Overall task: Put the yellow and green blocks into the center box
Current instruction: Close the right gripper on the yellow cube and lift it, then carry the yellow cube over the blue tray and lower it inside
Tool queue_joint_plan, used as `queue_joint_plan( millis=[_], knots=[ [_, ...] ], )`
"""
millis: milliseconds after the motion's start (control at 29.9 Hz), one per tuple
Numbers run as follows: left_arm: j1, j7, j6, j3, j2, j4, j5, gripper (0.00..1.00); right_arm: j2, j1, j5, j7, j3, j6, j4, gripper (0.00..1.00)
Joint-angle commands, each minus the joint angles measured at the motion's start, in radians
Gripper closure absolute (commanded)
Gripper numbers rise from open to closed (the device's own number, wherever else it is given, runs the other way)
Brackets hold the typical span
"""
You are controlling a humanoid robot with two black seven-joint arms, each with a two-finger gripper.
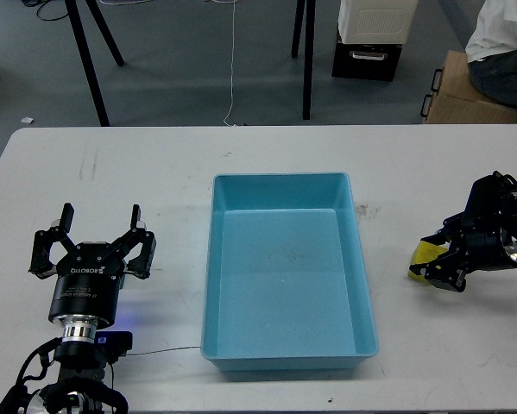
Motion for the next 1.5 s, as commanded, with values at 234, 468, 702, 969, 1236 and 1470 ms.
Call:
queue_joint_plan(
  millis=[234, 468, 702, 969, 1236, 1470],
  knots=[
    [0.000, -0.006, 0.001, -0.001, 0.000, 0.000, 0.001, 0.00, 0.001, 0.293, 0.000, 0.000, 0.004, 0.002, 0.003, 0.88],
    [-0.014, -0.006, 0.005, -0.001, 0.000, 0.000, 0.001, 0.00, 0.139, 0.425, 0.000, 0.000, -0.004, 0.032, 0.006, 0.90],
    [-0.031, -0.008, 0.009, -0.005, 0.000, 0.000, 0.001, 0.00, 0.339, 0.430, 0.000, 0.000, -0.039, 0.132, 0.008, 0.90],
    [-0.031, -0.009, 0.008, -0.013, 0.000, 0.000, 0.001, 0.00, 0.475, 0.419, 0.000, 0.000, -0.120, 0.157, 0.004, 0.90],
    [-0.040, -0.009, 0.009, -0.014, 0.000, 0.000, 0.001, 0.00, 0.508, 0.375, 0.000, 0.000, -0.185, 0.177, 0.003, 0.54],
    [-0.051, -0.009, 0.011, -0.014, 0.000, 0.000, 0.003, 0.00, 0.498, 0.328, 0.000, 0.000, -0.157, 0.178, -0.003, 0.19]
  ],
)
